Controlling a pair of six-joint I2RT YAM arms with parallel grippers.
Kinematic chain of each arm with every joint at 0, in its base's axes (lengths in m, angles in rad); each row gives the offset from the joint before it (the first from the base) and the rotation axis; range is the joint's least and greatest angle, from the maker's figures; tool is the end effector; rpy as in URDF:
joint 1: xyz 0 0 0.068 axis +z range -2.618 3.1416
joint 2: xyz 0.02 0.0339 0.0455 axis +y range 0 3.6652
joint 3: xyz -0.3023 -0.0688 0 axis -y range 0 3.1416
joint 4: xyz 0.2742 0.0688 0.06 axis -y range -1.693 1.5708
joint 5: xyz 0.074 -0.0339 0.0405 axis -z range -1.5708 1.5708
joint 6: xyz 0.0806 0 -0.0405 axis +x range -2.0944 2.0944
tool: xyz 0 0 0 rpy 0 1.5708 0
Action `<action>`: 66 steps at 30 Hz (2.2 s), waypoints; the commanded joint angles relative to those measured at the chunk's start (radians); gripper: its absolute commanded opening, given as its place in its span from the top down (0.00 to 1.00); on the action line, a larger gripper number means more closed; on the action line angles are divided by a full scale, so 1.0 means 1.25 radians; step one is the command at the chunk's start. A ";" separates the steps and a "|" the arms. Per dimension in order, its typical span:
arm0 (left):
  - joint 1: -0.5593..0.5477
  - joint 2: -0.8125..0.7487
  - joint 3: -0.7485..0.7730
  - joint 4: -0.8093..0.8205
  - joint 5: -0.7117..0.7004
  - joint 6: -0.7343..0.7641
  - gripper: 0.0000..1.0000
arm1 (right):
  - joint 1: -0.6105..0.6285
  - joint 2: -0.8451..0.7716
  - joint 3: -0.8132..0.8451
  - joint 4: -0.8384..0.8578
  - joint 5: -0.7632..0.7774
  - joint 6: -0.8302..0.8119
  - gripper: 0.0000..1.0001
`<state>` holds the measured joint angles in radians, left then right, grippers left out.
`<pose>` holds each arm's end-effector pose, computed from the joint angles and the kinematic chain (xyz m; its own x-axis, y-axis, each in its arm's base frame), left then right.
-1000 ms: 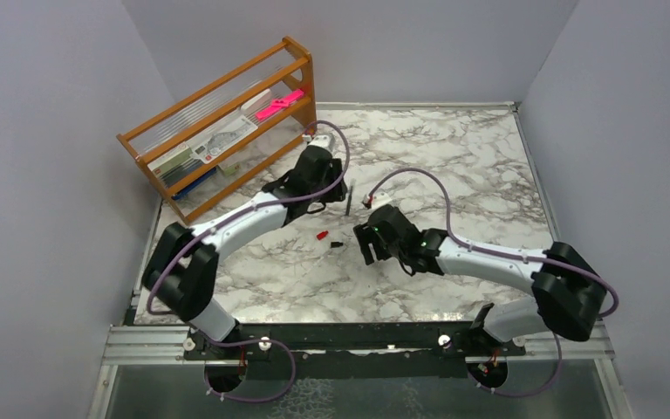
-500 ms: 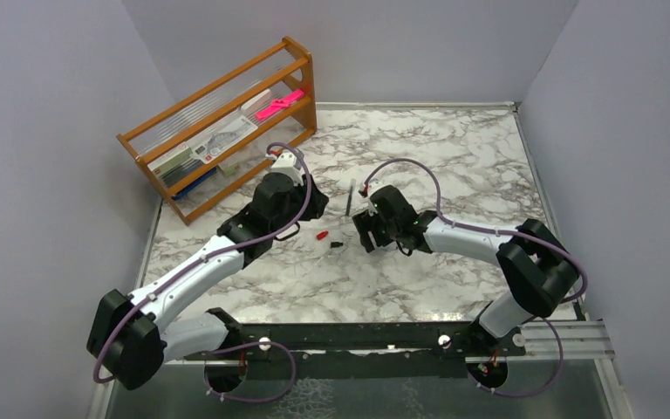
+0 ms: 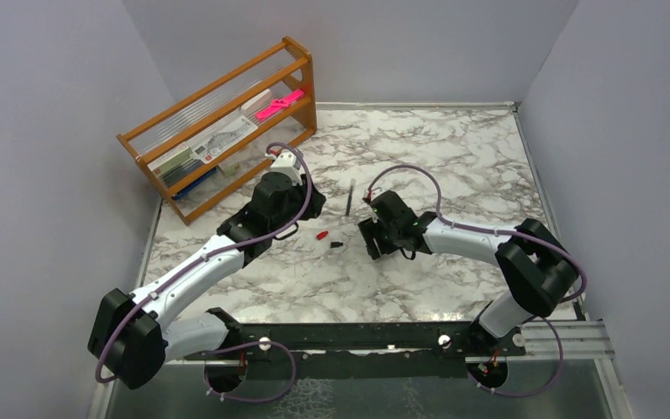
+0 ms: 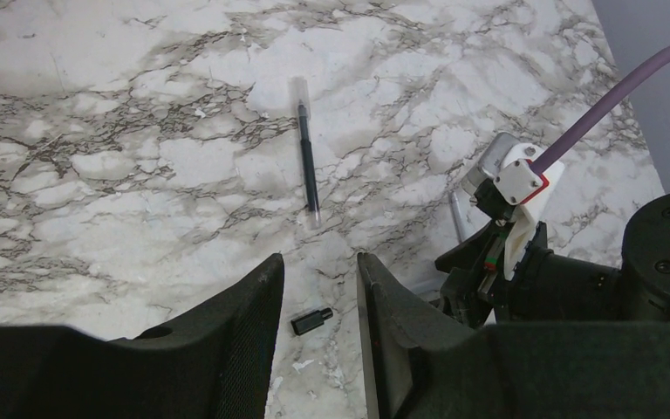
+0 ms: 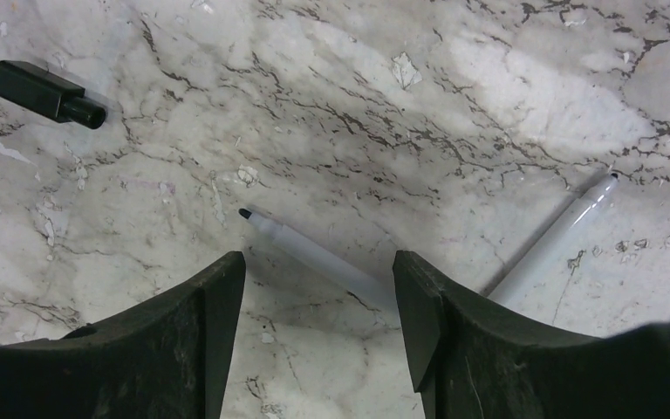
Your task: Insert the pens into the pen caps
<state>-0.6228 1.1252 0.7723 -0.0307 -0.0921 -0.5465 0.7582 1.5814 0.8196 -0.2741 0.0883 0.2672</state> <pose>0.2568 -0.1753 0.2901 -0.5256 -0.2597 -0.8101 0.2791 0.8470 -0.4525 0.2530 0.2298 0.1372 -0.7747 -0.3715 -0.5117 -0.4642 0.8836 0.0614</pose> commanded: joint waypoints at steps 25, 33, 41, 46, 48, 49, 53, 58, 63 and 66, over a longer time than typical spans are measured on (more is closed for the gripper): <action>0.026 -0.044 -0.159 0.384 0.392 -0.247 0.38 | 0.002 -0.267 -0.044 0.075 -0.127 0.144 0.99; -0.015 -0.152 -0.237 0.616 0.325 -0.332 0.38 | 0.002 -0.435 -0.018 0.224 -0.300 0.172 0.99; -0.024 -0.126 -0.162 0.653 0.360 -0.319 0.39 | 0.002 -0.420 0.015 0.277 -0.391 0.189 0.99; -0.031 -0.082 -0.168 0.658 0.359 -0.299 0.46 | 0.002 -0.438 -0.012 0.335 -0.406 0.204 0.99; -0.034 -0.066 -0.162 0.660 0.363 -0.302 0.46 | 0.002 -0.444 -0.022 0.361 -0.405 0.214 0.99; -0.038 -0.063 -0.159 0.663 0.363 -0.302 0.46 | 0.002 -0.442 -0.017 0.362 -0.406 0.211 0.99; -0.049 -0.066 -0.150 0.665 0.352 -0.295 0.47 | 0.001 -0.430 0.008 0.345 -0.409 0.204 0.99; -0.054 -0.069 -0.140 0.665 0.365 -0.299 0.87 | 0.002 -0.431 0.017 0.344 -0.394 0.206 0.99; -0.055 -0.078 -0.145 0.666 0.352 -0.317 1.00 | 0.002 -0.442 0.005 0.362 -0.385 0.215 0.98; -0.054 -0.087 -0.141 0.665 0.329 -0.316 1.00 | 0.002 -0.445 -0.011 0.380 -0.418 0.215 0.72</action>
<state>-0.6830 1.0489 0.5667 0.7723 0.3328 -0.9371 0.7582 1.0470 0.8097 0.1349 -0.3950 0.5289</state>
